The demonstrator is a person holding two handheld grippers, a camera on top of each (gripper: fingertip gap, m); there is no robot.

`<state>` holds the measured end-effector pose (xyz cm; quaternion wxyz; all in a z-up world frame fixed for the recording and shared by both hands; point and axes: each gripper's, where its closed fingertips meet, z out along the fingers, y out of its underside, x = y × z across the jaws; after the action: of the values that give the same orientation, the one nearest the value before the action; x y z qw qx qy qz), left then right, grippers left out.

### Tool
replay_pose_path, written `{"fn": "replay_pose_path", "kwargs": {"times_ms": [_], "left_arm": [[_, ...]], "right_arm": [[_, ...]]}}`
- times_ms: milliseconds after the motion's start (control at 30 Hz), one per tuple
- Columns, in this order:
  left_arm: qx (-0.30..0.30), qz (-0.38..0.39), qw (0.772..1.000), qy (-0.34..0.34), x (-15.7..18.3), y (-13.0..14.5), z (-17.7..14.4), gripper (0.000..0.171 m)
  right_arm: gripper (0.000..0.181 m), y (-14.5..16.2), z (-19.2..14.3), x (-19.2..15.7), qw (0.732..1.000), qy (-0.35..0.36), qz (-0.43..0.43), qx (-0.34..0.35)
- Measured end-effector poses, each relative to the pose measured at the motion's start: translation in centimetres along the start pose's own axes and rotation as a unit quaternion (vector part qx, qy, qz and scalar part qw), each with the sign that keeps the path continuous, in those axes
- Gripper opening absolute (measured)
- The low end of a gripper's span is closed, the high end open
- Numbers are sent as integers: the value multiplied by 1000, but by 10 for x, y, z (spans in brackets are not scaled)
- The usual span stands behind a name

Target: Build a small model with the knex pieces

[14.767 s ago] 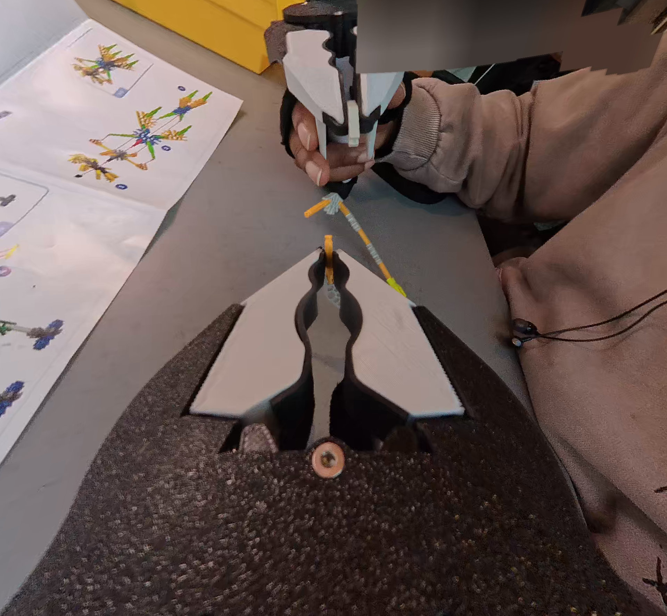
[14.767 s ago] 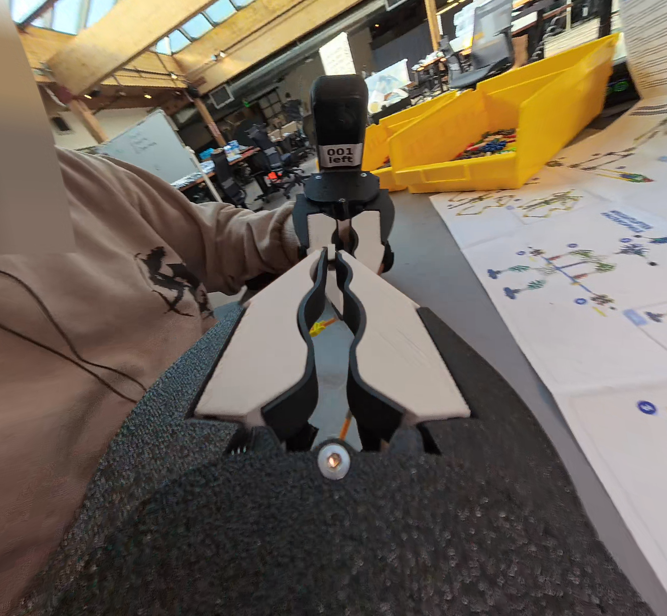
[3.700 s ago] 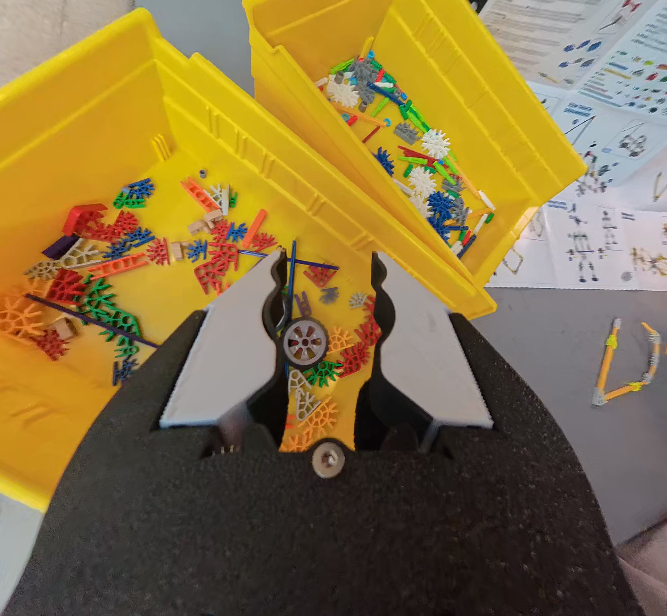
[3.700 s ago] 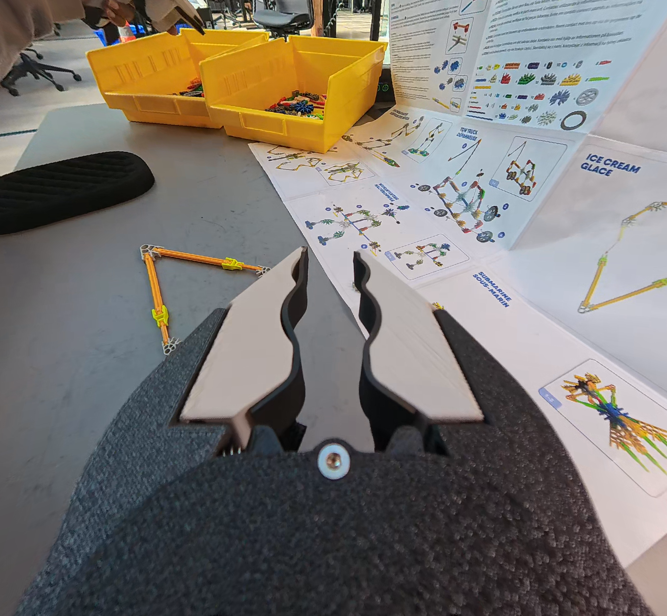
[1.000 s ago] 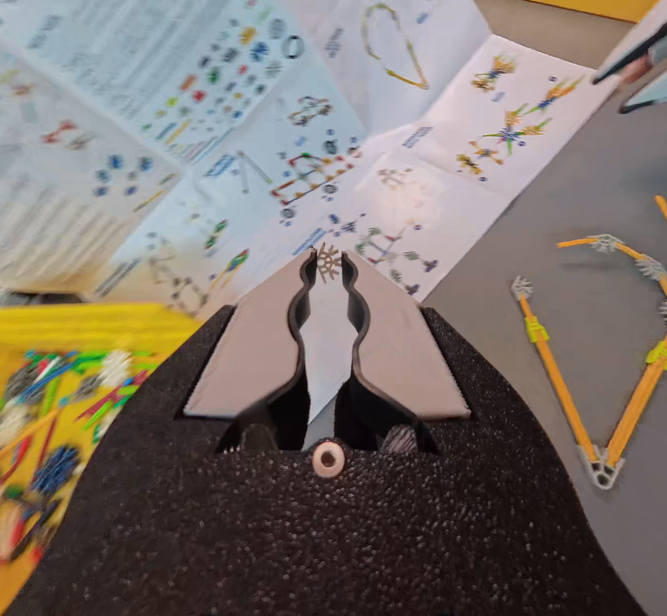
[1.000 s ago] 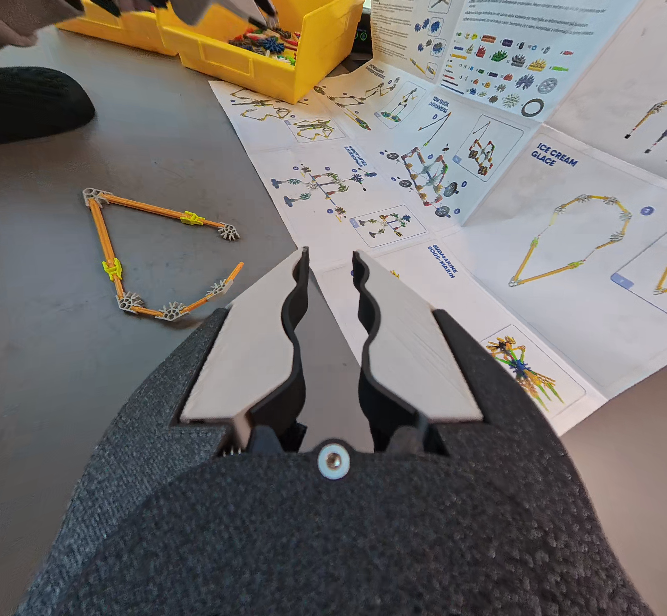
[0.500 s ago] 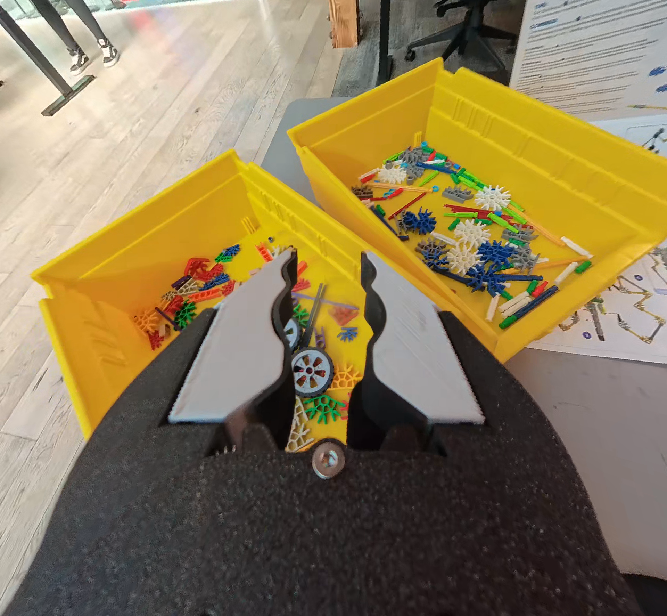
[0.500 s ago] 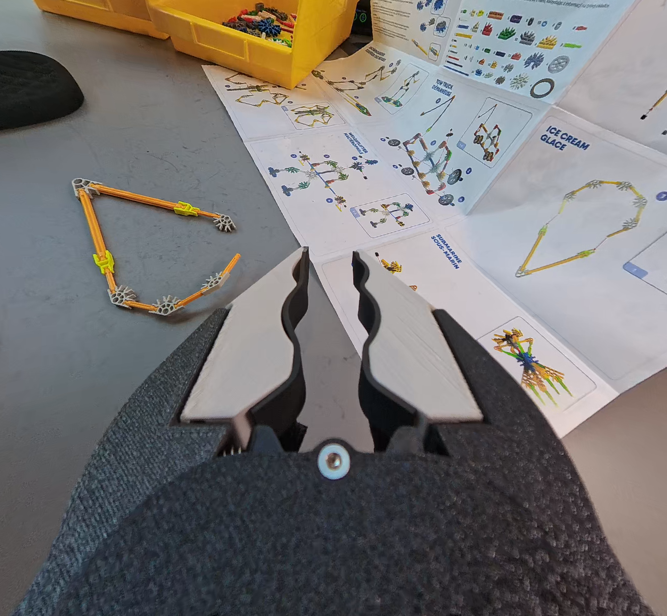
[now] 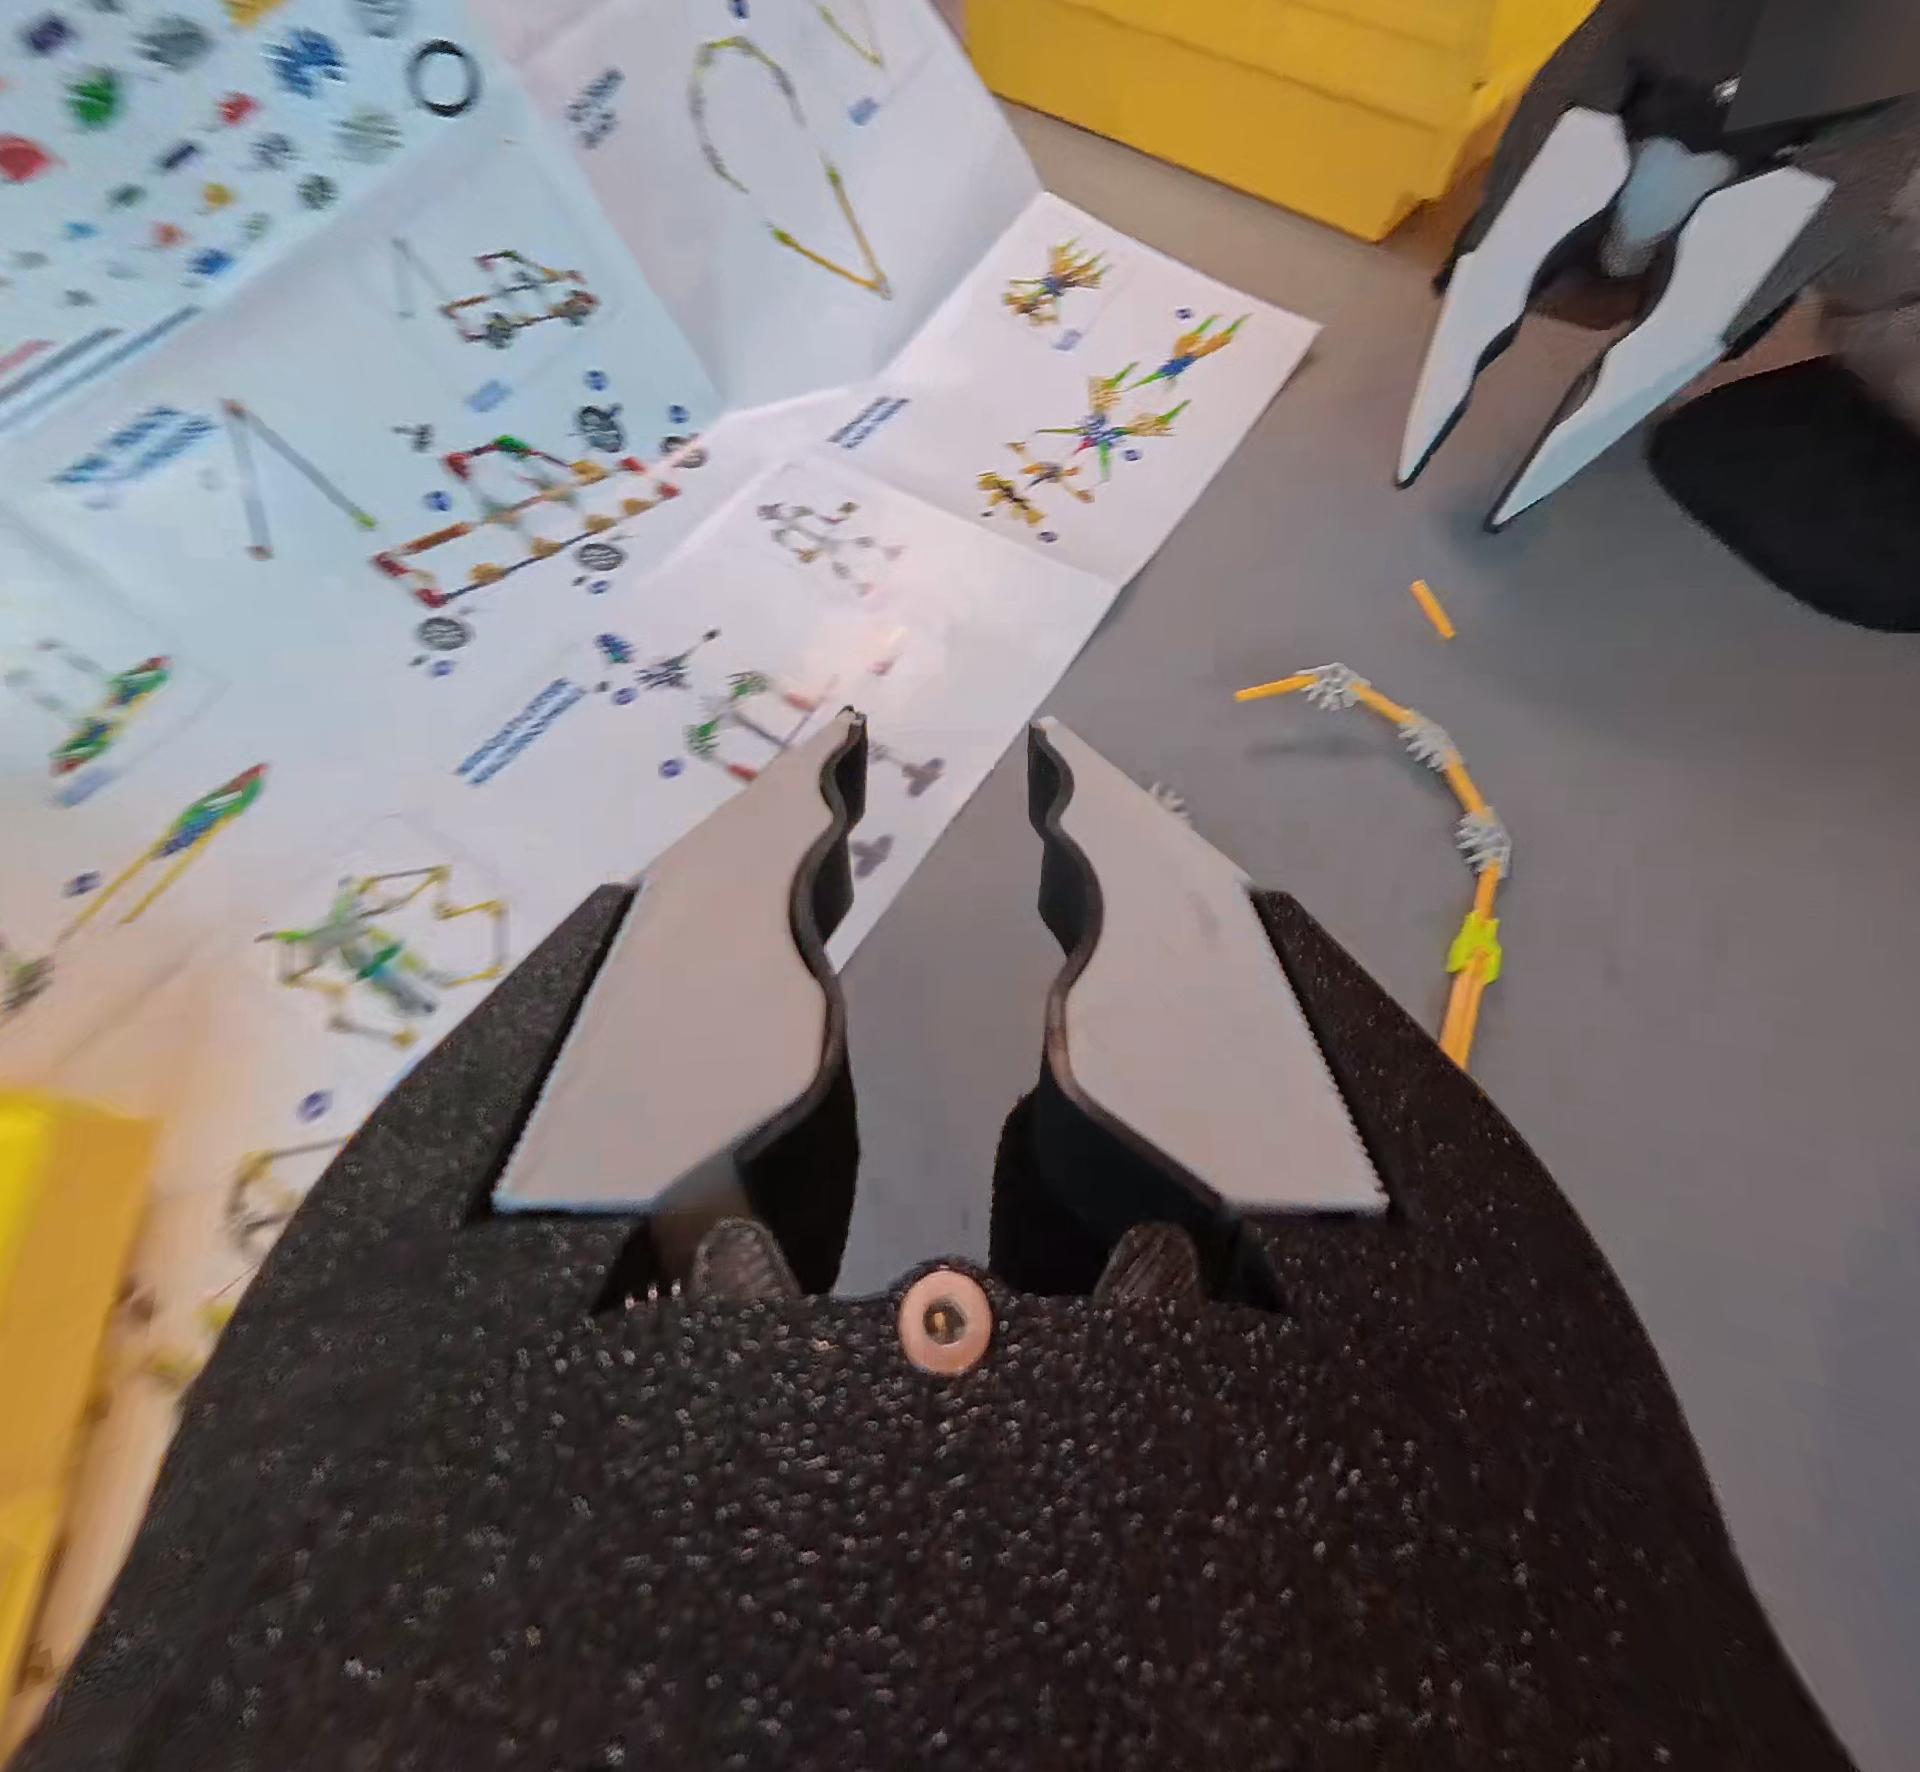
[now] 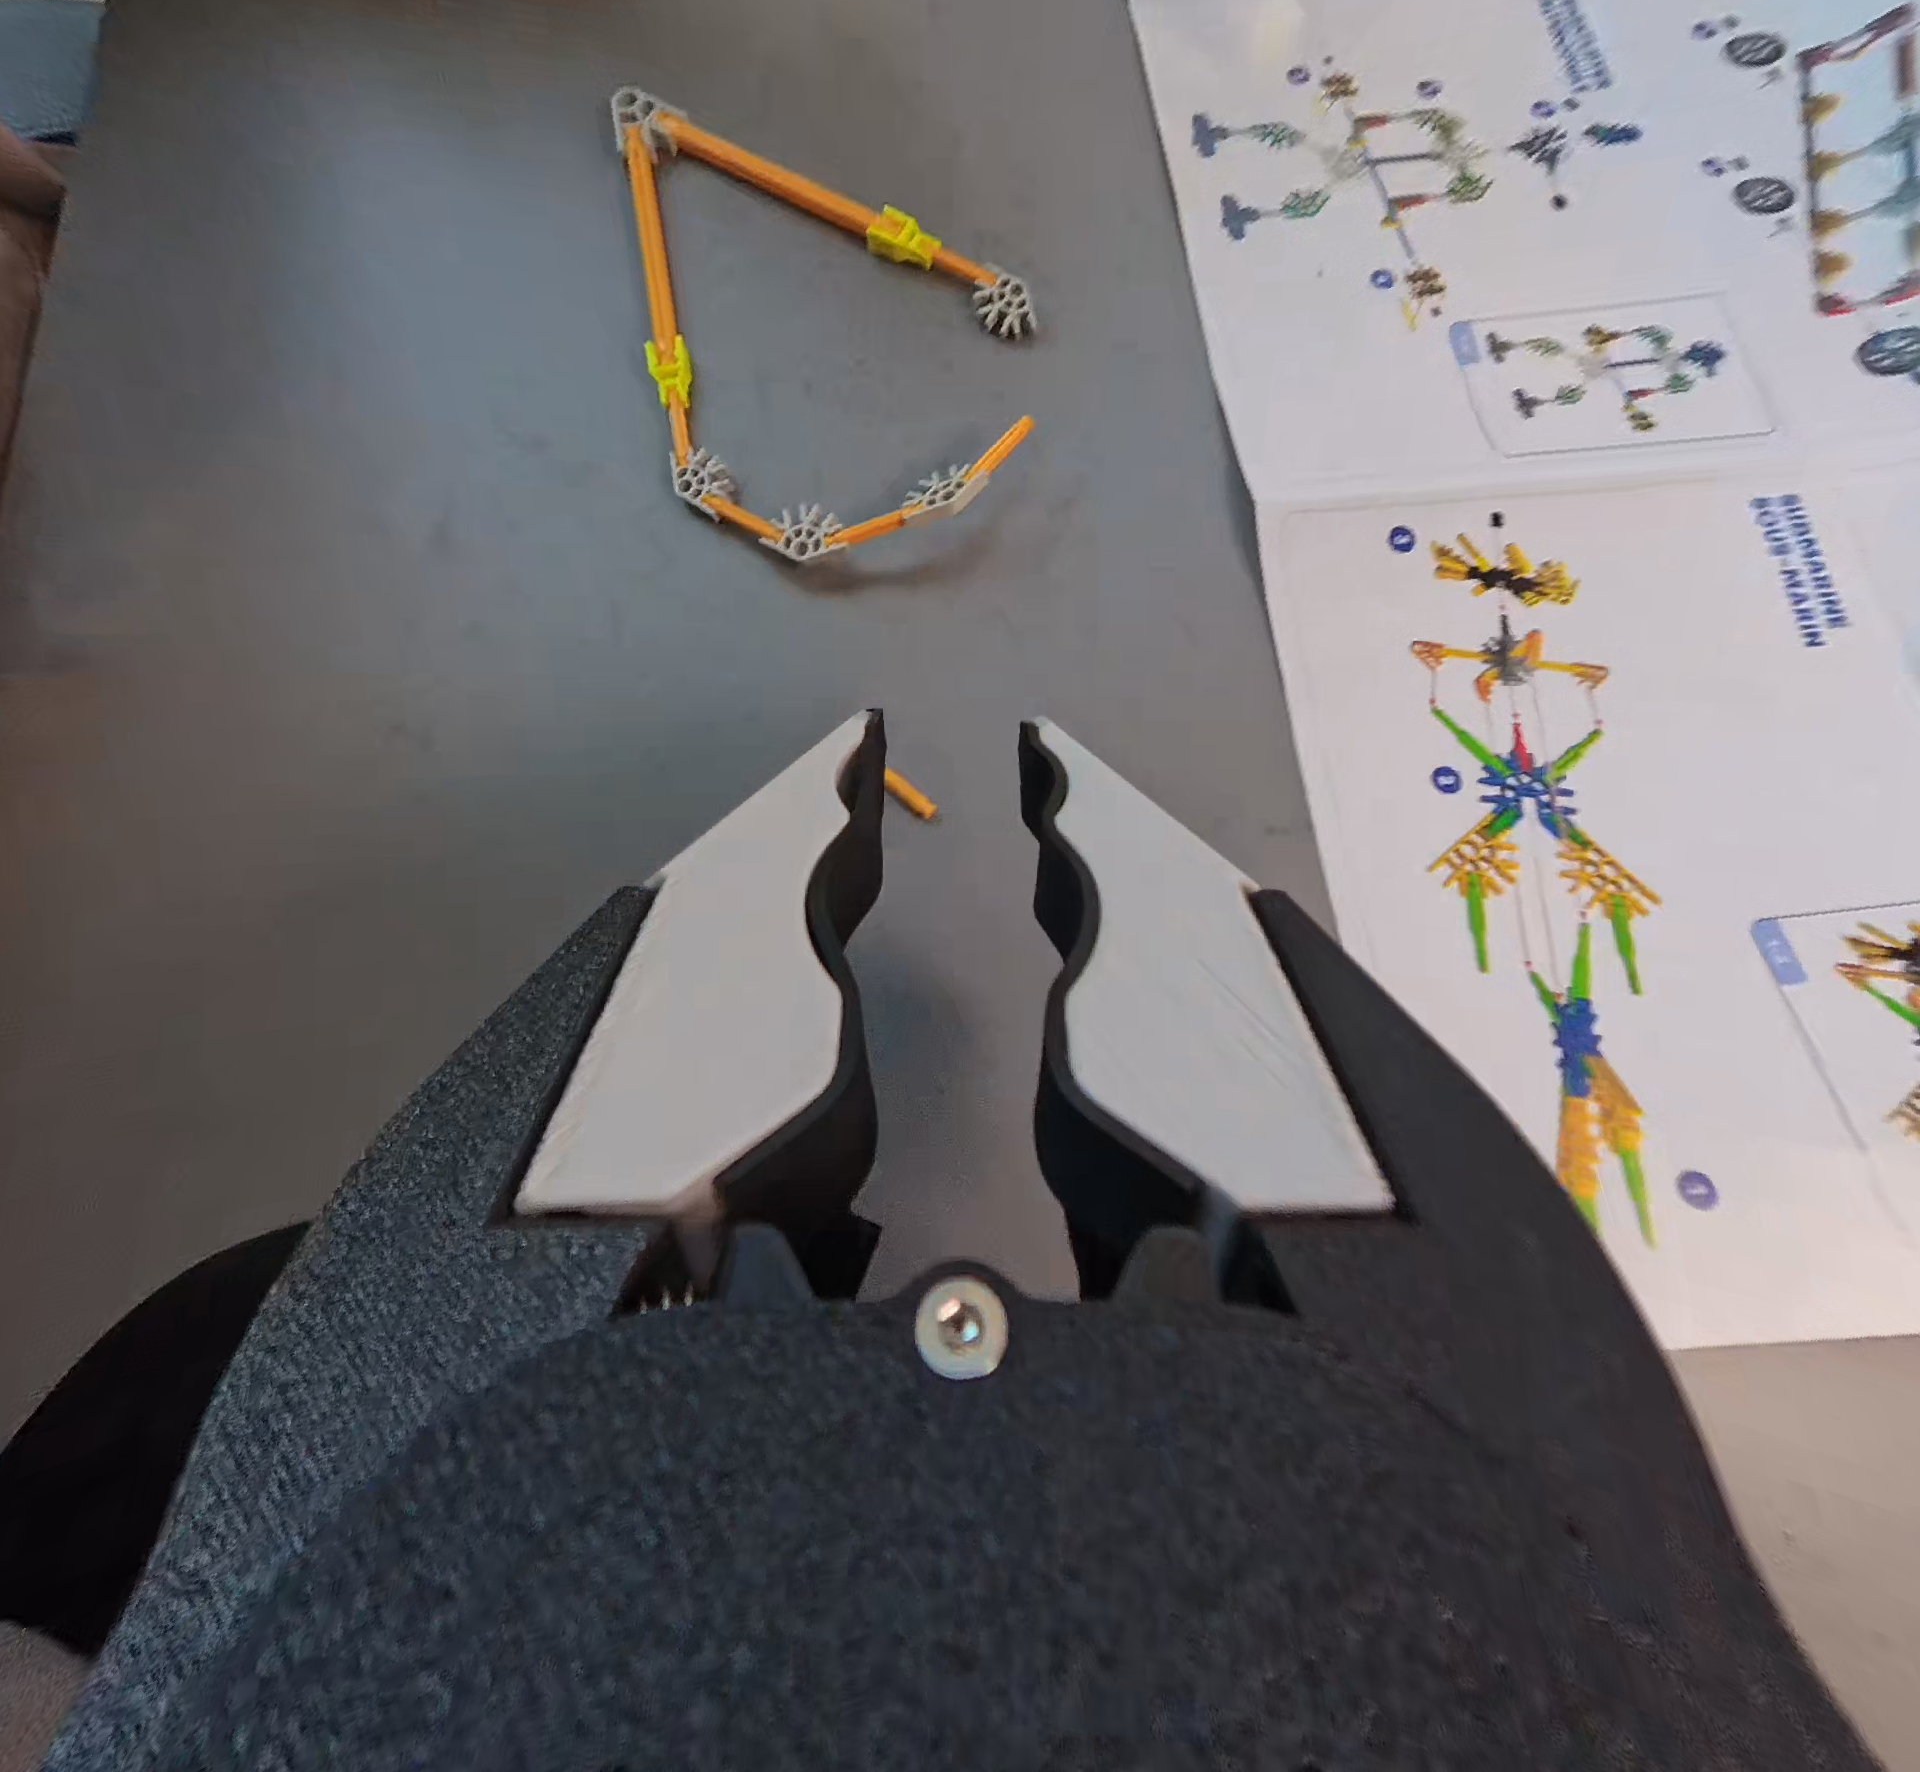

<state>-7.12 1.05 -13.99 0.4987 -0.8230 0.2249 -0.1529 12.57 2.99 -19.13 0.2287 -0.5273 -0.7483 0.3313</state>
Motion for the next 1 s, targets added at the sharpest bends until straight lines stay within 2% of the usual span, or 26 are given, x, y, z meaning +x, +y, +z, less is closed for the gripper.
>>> {"fn": "replay_pose_path", "kwargs": {"times_ms": [100, 200, 300, 400, 500, 600, 667, 700, 733, 767, 800, 867, 933, 967, 1000], "left_arm": [[-9, 1, 998, 62, 36, 4, 34, 31], [-22, 51, 996, 63, 56, 22, 45, 29], [-28, 85, 995, 44, 58, 35, 43, 26], [-29, 72, 996, 52, 59, 38, 43, 26], [-34, 69, 996, 49, 55, 39, 45, 26], [-41, 79, 995, 38, 51, 43, 45, 26], [-45, 88, 995, 29, 49, 45, 44, 26], [-43, 85, 995, 31, 49, 44, 43, 26], [-40, 76, 996, 37, 51, 43, 42, 27], [-39, 59, 996, 50, 53, 42, 41, 28], [-44, 35, 996, 65, 55, 43, 40, 30], [-58, -9, 995, 83, 54, 49, 41, 32], [-76, -40, 990, 109, 58, 56, 42, 34], [-83, -45, 989, 112, 58, 58, 42, 35], [-87, -45, 988, 117, 60, 59, 42, 36]], "right_arm": [[24, 23, 11, -10, 998, -26, 1, -63], [22, 29, 18, -9, 996, -16, -8, -86], [20, 29, 20, -11, 996, -15, -12, -93], [19, 28, 22, -11, 995, -10, -22, -95], [4, 27, 24, -18, 995, -25, -32, -95], [1, 27, 23, -20, 993, -23, -43, -105], [1, 18, 20, -20, 995, -24, -48, -84], [1, 5, 14, -13, 997, -3, -52, -50], [1, -14, 1, 4, 997, 48, -61, 3], [1, -36, -22, 29, 987, 128, -65, 66], [1, -54, -55, 55, 967, 215, -56, 128], [2, -68, -138, 97, 892, 383, -21, 240], [2, -42, -215, 125, 808, 515, 36, 284], [2, -19, -242, 136, 774, 565, 70, 276], [1, 5, -261, 144, 751, 601, 98, 255]]}}
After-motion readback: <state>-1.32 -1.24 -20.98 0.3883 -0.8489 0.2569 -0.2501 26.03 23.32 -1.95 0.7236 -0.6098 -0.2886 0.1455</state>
